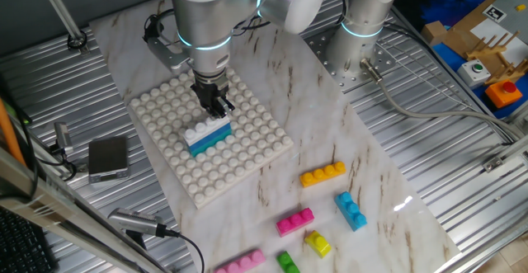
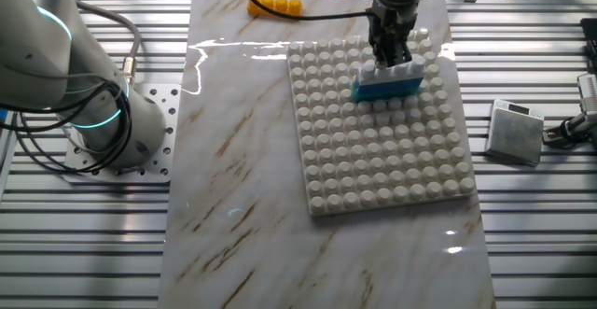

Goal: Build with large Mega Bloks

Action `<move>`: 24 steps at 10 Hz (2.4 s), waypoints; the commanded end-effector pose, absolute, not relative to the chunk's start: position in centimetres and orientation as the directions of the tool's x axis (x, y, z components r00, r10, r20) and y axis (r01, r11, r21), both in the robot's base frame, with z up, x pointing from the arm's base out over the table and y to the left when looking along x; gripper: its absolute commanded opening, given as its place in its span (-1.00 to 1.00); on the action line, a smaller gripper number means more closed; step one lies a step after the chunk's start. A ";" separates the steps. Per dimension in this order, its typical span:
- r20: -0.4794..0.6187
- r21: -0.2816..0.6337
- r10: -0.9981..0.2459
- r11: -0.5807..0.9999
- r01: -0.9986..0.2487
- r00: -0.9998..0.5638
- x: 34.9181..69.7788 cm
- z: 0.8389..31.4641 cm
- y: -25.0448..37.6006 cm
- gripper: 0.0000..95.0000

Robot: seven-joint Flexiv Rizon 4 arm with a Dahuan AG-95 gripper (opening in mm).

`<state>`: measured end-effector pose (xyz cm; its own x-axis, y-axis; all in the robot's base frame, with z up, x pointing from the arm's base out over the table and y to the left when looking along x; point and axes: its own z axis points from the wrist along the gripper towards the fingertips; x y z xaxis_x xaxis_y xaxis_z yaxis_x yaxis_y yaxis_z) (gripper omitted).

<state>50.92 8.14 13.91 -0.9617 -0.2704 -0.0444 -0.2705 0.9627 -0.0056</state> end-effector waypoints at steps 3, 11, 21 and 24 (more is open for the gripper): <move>-0.033 -0.014 -0.276 0.961 -0.276 -0.961 50.4 17.0 9.3 -1.00; -0.046 -0.006 -0.336 0.942 -0.336 -0.941 50.7 18.4 11.3 -1.00; -0.038 0.019 -0.307 0.951 -0.308 -0.951 51.3 17.9 15.0 -1.00; -0.035 0.019 -0.250 0.968 -0.250 -0.968 52.1 16.7 20.7 -1.00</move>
